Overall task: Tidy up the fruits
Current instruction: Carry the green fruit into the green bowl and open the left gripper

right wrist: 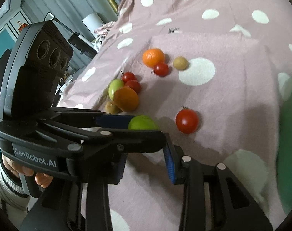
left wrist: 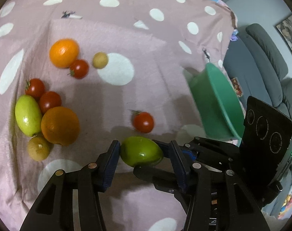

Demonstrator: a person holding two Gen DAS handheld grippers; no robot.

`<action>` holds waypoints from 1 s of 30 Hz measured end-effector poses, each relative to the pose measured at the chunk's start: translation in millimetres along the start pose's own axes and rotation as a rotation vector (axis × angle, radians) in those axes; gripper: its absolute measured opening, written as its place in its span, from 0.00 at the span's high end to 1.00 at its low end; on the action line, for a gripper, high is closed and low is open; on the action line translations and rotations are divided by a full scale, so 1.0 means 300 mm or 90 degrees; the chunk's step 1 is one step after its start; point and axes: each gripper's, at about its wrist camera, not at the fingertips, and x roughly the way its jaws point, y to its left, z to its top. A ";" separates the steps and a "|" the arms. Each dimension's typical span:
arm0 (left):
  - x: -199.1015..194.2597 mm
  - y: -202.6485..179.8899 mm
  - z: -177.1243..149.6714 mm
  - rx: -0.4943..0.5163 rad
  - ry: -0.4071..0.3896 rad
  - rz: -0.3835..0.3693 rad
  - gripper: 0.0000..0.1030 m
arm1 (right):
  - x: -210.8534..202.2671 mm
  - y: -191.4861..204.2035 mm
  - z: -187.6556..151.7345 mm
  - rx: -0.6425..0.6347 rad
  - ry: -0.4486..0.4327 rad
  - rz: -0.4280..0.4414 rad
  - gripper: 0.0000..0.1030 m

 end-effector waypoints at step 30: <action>0.179 -0.529 0.145 0.188 0.015 -0.061 0.49 | -0.477 -0.265 -0.073 0.090 -0.174 -0.144 0.65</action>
